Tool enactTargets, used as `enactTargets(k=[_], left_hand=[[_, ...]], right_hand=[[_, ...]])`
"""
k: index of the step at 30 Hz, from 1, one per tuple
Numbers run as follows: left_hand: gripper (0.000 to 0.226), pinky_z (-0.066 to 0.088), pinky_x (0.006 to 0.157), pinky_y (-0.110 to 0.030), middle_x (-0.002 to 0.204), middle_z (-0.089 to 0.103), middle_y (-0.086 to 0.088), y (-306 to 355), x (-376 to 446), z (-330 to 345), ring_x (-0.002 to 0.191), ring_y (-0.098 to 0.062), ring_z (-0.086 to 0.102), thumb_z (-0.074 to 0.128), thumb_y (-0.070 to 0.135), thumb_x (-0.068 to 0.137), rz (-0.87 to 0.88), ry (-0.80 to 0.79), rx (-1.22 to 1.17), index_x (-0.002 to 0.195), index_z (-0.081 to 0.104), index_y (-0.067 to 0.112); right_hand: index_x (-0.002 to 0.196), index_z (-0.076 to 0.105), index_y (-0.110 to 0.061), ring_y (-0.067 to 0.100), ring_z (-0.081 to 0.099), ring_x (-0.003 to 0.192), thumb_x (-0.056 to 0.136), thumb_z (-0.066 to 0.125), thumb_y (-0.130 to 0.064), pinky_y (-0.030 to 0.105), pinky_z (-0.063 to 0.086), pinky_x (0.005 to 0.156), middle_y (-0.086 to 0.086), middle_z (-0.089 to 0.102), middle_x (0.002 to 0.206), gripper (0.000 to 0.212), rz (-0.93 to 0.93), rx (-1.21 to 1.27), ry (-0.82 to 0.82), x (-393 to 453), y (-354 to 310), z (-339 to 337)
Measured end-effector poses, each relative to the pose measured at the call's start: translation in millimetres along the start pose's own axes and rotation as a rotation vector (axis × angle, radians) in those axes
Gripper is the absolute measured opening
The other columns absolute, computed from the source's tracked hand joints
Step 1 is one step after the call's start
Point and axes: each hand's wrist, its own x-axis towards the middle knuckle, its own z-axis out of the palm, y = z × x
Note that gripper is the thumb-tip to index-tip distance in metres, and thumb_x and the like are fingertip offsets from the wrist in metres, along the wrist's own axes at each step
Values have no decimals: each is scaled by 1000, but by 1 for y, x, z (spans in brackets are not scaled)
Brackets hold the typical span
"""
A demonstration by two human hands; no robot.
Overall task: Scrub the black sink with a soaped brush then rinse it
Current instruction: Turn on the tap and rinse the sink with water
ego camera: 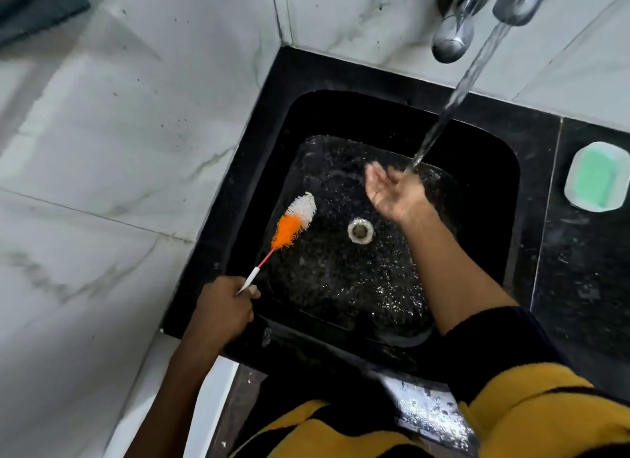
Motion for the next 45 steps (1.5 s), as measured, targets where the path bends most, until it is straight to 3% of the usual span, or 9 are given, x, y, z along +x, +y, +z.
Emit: enactTargets(k=[7, 12, 15, 20, 28, 35, 38, 41, 45], left_hand=[[24, 40, 48, -24, 50, 66, -5, 1, 3, 7, 46, -14, 57, 59, 18, 94, 25, -35, 57, 74, 72, 18], [22, 39, 46, -23, 51, 66, -6, 6, 5, 15, 41, -10, 55, 60, 18, 93, 51, -56, 75, 75, 72, 17], [23, 38, 43, -22, 51, 67, -7, 10, 5, 18, 36, -5, 52, 60, 17, 93, 72, -73, 92, 73, 71, 16], [24, 41, 45, -22, 54, 68, -10, 19, 5, 22, 42, -12, 55, 59, 16, 93, 105, -93, 106, 73, 72, 15], [25, 42, 46, -23, 53, 67, -9, 21, 6, 23, 42, -11, 56, 58, 16, 94, 128, -103, 125, 74, 72, 17], [26, 42, 48, -22, 53, 68, -6, 17, 5, 21, 43, -8, 57, 57, 19, 96, 140, -105, 143, 74, 72, 18], [27, 44, 52, -25, 53, 67, -6, 15, 7, 18, 48, -13, 60, 57, 20, 96, 142, -104, 130, 74, 72, 18], [27, 44, 53, -25, 52, 67, -6, 14, 8, 17, 47, -13, 59, 57, 19, 96, 143, -100, 125, 72, 72, 17], [27, 42, 50, -25, 53, 67, -8, 12, 8, 17, 44, -11, 57, 59, 17, 95, 136, -105, 115, 72, 72, 16]], right_hand=[[64, 35, -20, 7, 24, 38, 96, 25, -15, 19, 14, 39, -6, 32, 51, 34, 147, -210, -38, 0, -5, -48], [64, 52, -11, 9, 38, 36, 89, 40, -3, 15, 28, 37, 1, 47, 49, 28, 272, -1619, -68, -20, -27, -64], [66, 53, -2, 20, 56, 58, 83, 52, 4, 26, 44, 56, 10, 54, 60, 17, 121, -2280, 304, -37, -42, -76], [87, 67, 4, 33, 68, 79, 77, 58, -22, 36, 59, 67, 17, 68, 86, 29, -477, -1673, 520, -22, -45, -102], [103, 60, 3, 17, 62, 71, 101, 37, -5, 25, 54, 59, 12, 63, 86, 25, -72, -433, -1, -13, -2, -45], [65, 38, -15, 9, 24, 37, 103, 25, -21, 19, 18, 35, -4, 33, 50, 41, 1, -29, -77, -16, -3, 6], [74, 55, -5, 14, 49, 51, 102, 30, -17, 22, 42, 33, 5, 53, 66, 39, -106, 253, -55, -13, -27, 1], [103, 60, 5, 31, 67, 80, 106, 23, -19, 40, 61, 63, 23, 66, 86, 43, -278, 472, 11, -6, -53, -19], [86, 52, -5, 22, 61, 72, 100, 34, 2, 38, 61, 66, 14, 58, 81, 25, -291, 42, 204, -2, -48, -39]])
